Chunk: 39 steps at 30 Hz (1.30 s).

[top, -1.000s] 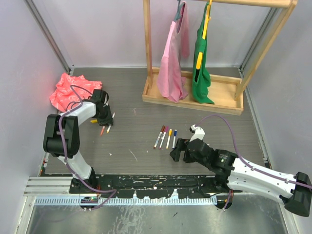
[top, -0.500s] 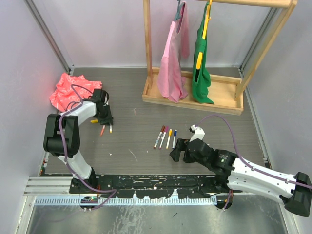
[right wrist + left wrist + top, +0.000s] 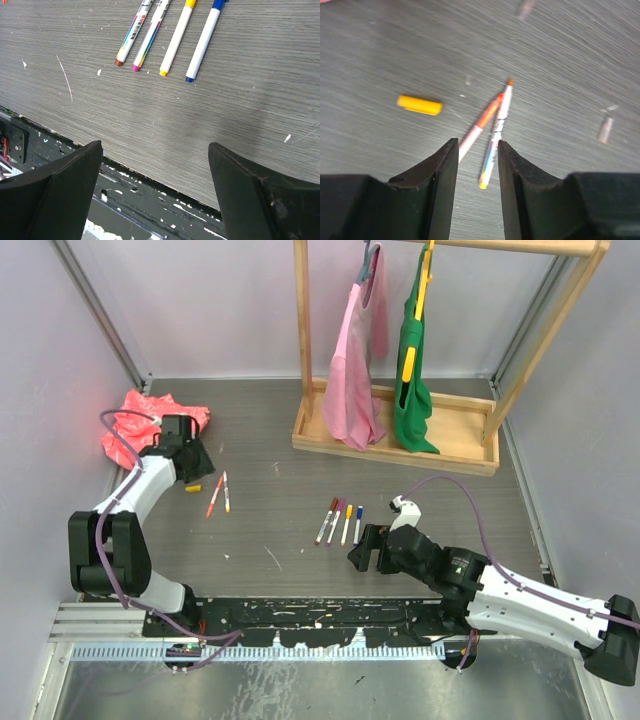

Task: Insert the pens into the pen caps
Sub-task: Pick up the pen cap from the center of the board.

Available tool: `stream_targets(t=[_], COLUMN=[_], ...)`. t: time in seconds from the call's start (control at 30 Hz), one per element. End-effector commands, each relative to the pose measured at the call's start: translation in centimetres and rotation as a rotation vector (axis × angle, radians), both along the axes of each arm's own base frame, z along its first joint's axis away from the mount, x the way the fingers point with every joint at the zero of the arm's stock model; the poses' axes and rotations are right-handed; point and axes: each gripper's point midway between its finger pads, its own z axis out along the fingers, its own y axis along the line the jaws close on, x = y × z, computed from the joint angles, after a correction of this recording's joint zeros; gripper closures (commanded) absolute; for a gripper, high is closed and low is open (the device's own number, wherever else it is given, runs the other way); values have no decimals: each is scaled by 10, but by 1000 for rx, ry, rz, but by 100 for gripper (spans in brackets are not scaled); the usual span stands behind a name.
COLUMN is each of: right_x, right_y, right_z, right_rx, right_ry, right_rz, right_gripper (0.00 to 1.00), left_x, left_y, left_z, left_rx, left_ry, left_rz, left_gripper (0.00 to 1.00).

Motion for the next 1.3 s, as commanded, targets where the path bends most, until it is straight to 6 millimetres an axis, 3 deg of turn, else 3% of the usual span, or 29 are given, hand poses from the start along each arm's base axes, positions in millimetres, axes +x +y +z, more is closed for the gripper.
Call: stream_targets(t=[0.0, 0.4, 0.7, 1.03, 1.27], right_x=[4, 2, 1, 1, 2], right_y=[7, 2, -4, -6, -5], right_z=[15, 14, 14, 13, 14], right_rx=[63, 70, 62, 48, 39], right_ry=[-32, -33, -33, -31, -36], right_rz=[-1, -12, -24, -27, -23], right_gripper=[8, 8, 8, 8, 9], left_x=[6, 21, 30, 25, 21], left_y=[30, 61, 67, 66, 68], left_z=[1, -18, -36, -59, -69], left_rx=[26, 49, 52, 52, 57], left_ry=[-43, -20, 20, 75, 93], left_rz=[157, 354, 417, 439, 441], left_gripper=[59, 45, 41, 45, 60])
